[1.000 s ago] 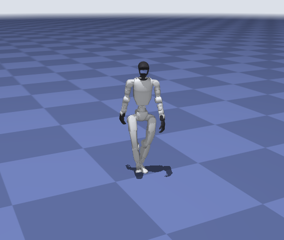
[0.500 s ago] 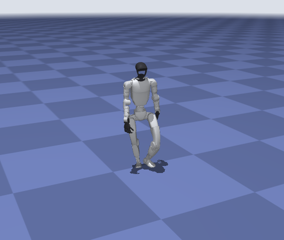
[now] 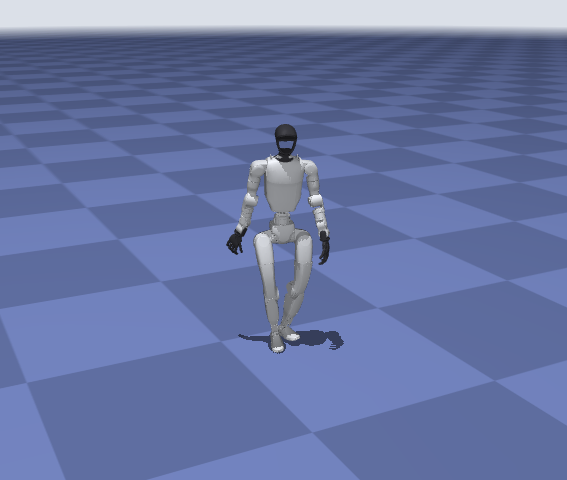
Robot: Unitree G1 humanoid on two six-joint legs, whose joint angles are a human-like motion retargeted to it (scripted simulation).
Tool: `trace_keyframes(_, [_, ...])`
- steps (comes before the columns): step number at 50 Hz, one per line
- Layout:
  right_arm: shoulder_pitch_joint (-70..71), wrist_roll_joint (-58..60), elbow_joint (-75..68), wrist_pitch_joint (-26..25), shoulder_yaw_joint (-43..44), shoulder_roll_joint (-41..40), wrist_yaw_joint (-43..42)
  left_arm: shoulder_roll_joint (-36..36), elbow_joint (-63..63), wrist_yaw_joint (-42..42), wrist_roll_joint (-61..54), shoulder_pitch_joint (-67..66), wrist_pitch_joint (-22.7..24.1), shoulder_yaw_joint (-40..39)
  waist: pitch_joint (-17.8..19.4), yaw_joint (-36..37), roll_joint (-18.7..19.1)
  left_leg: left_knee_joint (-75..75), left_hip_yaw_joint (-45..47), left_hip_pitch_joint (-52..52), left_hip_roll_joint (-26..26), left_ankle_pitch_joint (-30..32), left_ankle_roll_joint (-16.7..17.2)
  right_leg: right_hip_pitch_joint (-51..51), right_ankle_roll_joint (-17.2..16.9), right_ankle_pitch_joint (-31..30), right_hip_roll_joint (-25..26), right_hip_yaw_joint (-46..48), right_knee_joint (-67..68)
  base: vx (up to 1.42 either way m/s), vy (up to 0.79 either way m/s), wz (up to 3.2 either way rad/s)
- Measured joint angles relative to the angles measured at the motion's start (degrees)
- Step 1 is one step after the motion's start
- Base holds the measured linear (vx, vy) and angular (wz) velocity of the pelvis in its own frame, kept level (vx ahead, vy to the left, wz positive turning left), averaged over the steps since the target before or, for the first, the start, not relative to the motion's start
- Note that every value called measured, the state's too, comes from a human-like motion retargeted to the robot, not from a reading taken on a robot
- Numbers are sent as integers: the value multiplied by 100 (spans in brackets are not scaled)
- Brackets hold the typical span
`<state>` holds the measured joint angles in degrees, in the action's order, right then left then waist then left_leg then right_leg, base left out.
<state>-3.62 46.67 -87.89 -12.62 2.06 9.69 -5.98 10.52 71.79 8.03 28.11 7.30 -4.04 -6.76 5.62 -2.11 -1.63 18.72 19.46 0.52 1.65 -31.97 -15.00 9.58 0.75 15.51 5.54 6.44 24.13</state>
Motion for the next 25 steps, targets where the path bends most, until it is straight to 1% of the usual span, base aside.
trace_keyframes(1, [-54,263,-90,-49,-42,-9,20,5,-6,24,31,-27,18,-49,-20,98,15,56,110,67,-62,34,0,-172,231,246,-70,415,29,37,-15,-37])
trace_keyframes(2, [-98,489,-183,-97,-53,-23,67,4,-5,39,75,-50,19,-94,-32,157,3,147,183,115,-102,89,0,-306,413,318,-146,696,7,38,-20,-21])
trace_keyframes(3, [-122,645,-280,-146,-4,-47,169,-13,11,39,144,-65,-11,-133,-29,135,-66,311,185,126,-99,182,0,-362,498,42,-235,707,-115,34,-21,17])
trace_keyframes(5, [-127,600,-457,-209,189,-94,447,-92,92,-83,229,-110,-30,-169,34,261,-170,806,385,119,-218,503,0,-543,692,-329,-312,799,-226,30,-20,28])
trace_keyframes(7, [-118,41,-593,-186,450,-150,834,-185,302,-367,256,-163,164,-220,117,320,-221,1673,399,-101,-442,1057,0,-785,749,-617,-334,721,-448,33,-18,34])
trace_keyframes(8, [-78,-355,-644,-148,545,-180,1050,-195,439,-512,272,-164,309,-248,136,314,-206,2192,329,-334,-585,1393,0,-920,802,-683,-341,860,-615,26,-11,38])
trace_keyframes(10, [-1,-1067,-680,-80,664,-239,1337,-152,665,-656,390,-199,411,-264,124,362,-158,3052,285,-768,-856,2026,0,-1150,887,-834,-306,1041,-934,19,0,29])
trace_keyframes(12, [105,-1465,-629,-46,702,-275,1373,-87,892,-649,609,-212,304,-260,70,423,-103,3468,337,-1110,-1064,2280,0,-1240,885,-968,-191,957,-1101,20,10,36])
trace_keyframes(13, [178,-1514,-586,-32,688,-282,1332,-54,1019,-591,687,-209,211,-272,40,450,-75,3483,456,-1222,-1162,2304,0,-1271,847,-1025,-154,931,-1152,11,25,41])
trace_keyframes(15, [339,-1379,-459,-11,569,-297,1255,-27,1291,-363,704,-193,-51,-359,-46,474,-2,2937,775,-1400,-1066,2605,0,-1272,667,-1248,-257,1124,-1216,-5,51,62])
trace_keyframes(16, [431,-1233,-346,2,485,-269,1268,-59,1392,-228,618,-189,-185,-394,-122,345,33,2263,776,-1515,-767,3059,40,-1120,550,-1365,-414,1276,-1109,-5,61,100])
trace_keyframes(17, [522,-1092,-225,20,391,-243,1301,-80,1492,-115,519,-198,-296,-438,-180,255,88,1625,704,-1590,-552,3467,190,-998,465,-1435,-482,1350,-982,11,42,82])
trace_keyframes(20, [757,-789,230,141,67,-172,1540,-82,1757,84,124,-317,-378,-523,-225,251,448,92,24,-1546,-545,4281,1354,-924,408,-1214,-55,1145,-558,29,13,-11])
trace_keyframes(21, [838,-757,402,205,-1,-169,1610,-80,1814,144,56,-330,-380,-502,-219,243,595,-215,-170,-1531,-632,4431,1658,-938,404,-1159,56,1226,-418,29,9,-30])
trace_keyframes(22, [919,-737,572,266,-54,-169,1678,-84,1856,191,21,-333,-385,-480,-211,229,719,-459,-369,-1527,-698,4558,1856,-920,373,-1114,147,1256,-245,28,11,-18])
trace_keyframes(23, [1004,-742,738,324,-76,-176,1746,-99,1870,209,56,-319,-399,-457,-202,200,800,-578,-581,-1545,-725,4639,1838,-836,285,-1087,196,1187,-4,25,11,-9])
trace_keyframes(24, [1071,-775,912,372,-87,-185,1821,-130,1849,193,149,-299,-408,-442,-192,191,853,-587,-700,-1574,-715,4796,1643,-760,207,-1017,165,1202,263,21,11,-5])
trace_keyframes(25, [1128,-821,1091,415,-93,-195,1899,-168,1810,160,271,-276,-413,-431,-183,192,893,-539,-773,-1609,-688,4991,1360,-687,133,-926,93,1258,543,26,14,-8])
